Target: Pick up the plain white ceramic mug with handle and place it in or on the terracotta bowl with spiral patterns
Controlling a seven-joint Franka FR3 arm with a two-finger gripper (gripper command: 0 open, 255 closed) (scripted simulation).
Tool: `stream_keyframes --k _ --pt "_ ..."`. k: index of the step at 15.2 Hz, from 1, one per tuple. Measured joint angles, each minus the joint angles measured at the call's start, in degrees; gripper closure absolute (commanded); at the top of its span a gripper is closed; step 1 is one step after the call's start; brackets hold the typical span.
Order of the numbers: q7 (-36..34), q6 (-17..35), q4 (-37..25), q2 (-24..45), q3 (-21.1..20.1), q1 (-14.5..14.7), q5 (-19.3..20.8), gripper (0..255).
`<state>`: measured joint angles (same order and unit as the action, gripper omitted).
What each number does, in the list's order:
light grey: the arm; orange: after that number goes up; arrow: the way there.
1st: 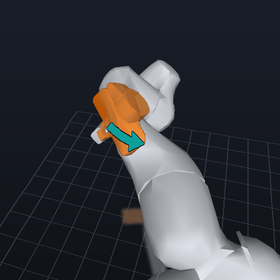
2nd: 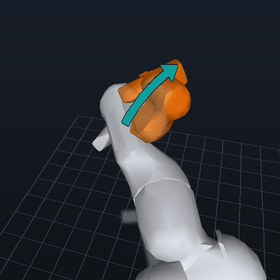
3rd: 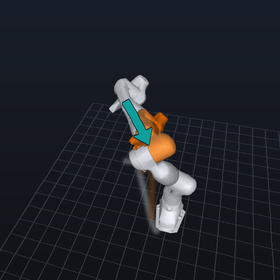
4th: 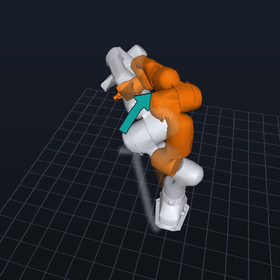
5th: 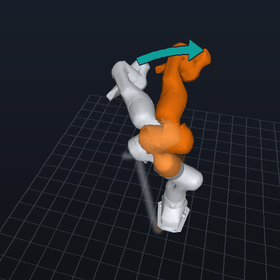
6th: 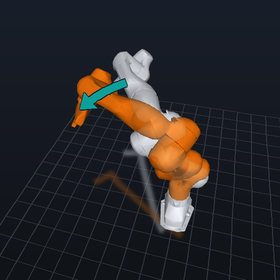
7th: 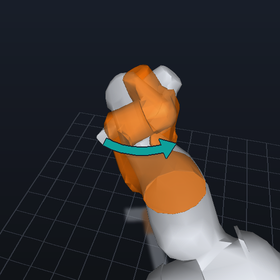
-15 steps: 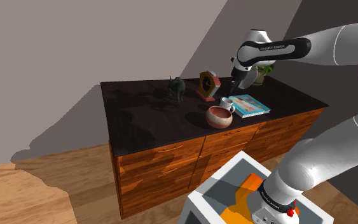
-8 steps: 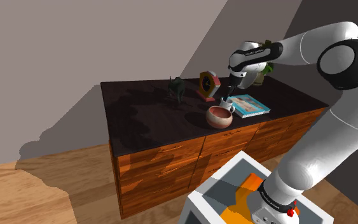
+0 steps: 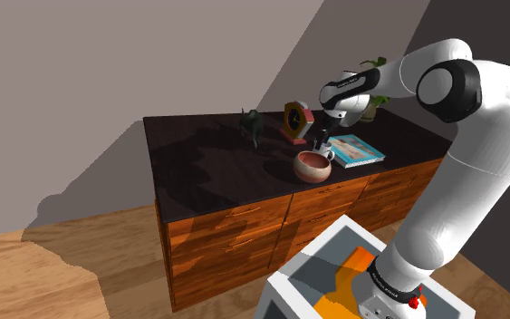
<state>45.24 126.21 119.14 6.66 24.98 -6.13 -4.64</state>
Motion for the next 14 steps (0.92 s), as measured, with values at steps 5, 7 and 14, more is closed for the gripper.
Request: stream_keyframes --k 5,7,14 --pt "0.6 2.3 0.9 1.5 -0.2 -0.2 -0.9 0" --pt "0.7 2.4 1.0 1.5 -0.2 -0.2 -1.0 0" --pt "0.7 2.4 1.0 1.6 -0.2 -0.2 -1.0 255"
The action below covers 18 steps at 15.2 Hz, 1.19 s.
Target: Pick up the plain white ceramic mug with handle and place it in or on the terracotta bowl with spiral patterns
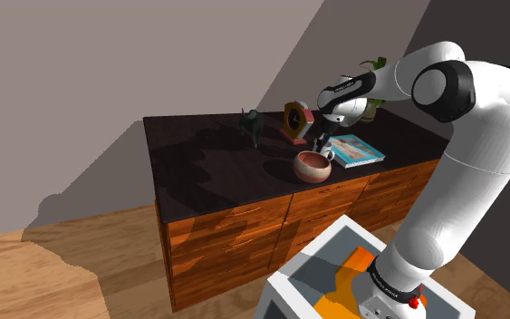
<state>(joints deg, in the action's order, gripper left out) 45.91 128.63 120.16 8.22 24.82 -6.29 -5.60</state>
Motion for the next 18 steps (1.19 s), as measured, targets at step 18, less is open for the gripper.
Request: stream_keyframes --k 18 --pt "-1.8 -7.8 -4.2 -4.2 0.3 0.4 2.5 255"
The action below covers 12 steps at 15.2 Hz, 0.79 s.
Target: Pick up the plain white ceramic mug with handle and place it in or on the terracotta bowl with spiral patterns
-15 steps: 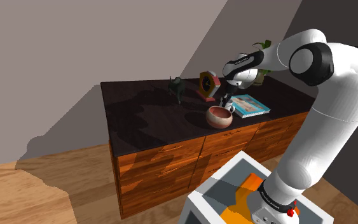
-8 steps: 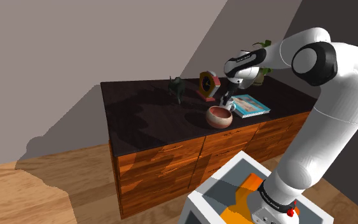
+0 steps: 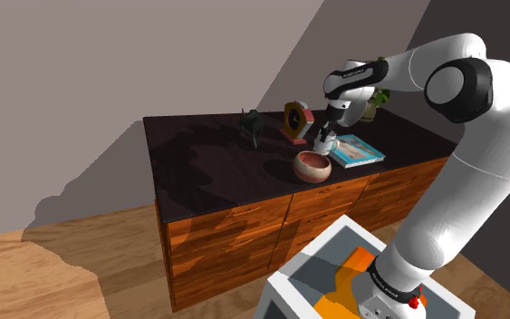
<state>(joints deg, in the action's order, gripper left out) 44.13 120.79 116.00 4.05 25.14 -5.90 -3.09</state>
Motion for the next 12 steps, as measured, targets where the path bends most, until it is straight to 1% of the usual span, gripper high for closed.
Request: stream_keyframes --k 12 --pt "-1.2 -8.7 -6.4 -2.5 -0.1 0.2 1.4 255"
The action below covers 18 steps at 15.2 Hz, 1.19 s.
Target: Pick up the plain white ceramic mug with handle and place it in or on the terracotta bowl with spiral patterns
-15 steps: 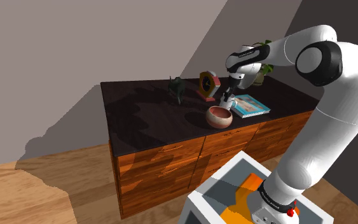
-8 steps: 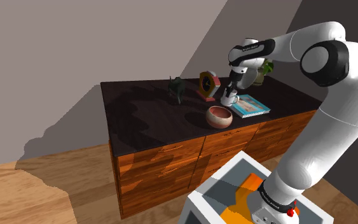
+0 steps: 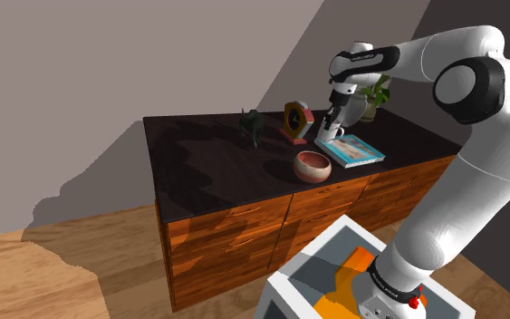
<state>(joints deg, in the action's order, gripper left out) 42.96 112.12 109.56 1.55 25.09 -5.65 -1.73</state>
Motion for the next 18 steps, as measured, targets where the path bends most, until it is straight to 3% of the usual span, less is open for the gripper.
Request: stream_keyframes --k 9,18 --pt "-0.4 -6.7 -5.5 -1.3 0.0 0.1 0.6 255" --pt "-11.5 -8.7 7.3 -17.0 -6.1 3.4 6.1 255"
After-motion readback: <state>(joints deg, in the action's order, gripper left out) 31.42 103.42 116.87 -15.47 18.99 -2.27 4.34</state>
